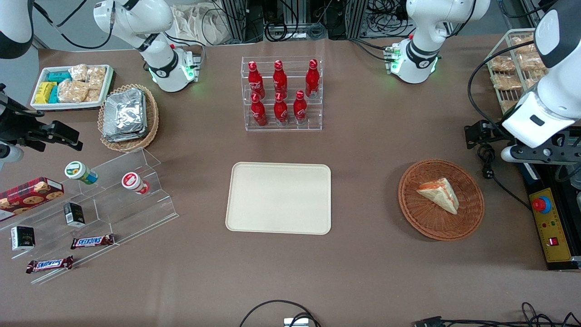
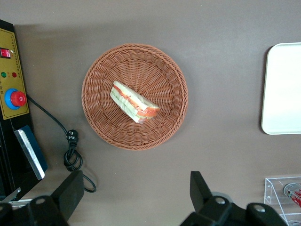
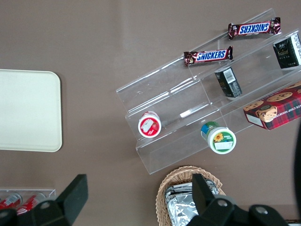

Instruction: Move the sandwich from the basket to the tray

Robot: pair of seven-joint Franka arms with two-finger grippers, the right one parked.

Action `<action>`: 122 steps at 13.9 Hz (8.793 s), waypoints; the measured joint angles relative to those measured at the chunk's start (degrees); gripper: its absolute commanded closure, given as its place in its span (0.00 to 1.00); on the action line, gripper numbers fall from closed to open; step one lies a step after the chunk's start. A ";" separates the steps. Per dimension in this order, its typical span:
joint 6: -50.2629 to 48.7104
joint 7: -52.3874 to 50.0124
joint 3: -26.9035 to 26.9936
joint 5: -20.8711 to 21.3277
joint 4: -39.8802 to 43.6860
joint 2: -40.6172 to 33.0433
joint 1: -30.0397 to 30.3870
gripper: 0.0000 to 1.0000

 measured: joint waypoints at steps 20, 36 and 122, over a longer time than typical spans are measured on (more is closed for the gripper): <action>17.57 -48.95 -0.10 3.87 -11.83 10.89 0.74 0.00; 47.36 -53.30 0.34 0.95 -31.61 14.11 2.88 0.60; 7.57 -8.38 -6.60 0.90 -4.21 0.23 5.19 0.00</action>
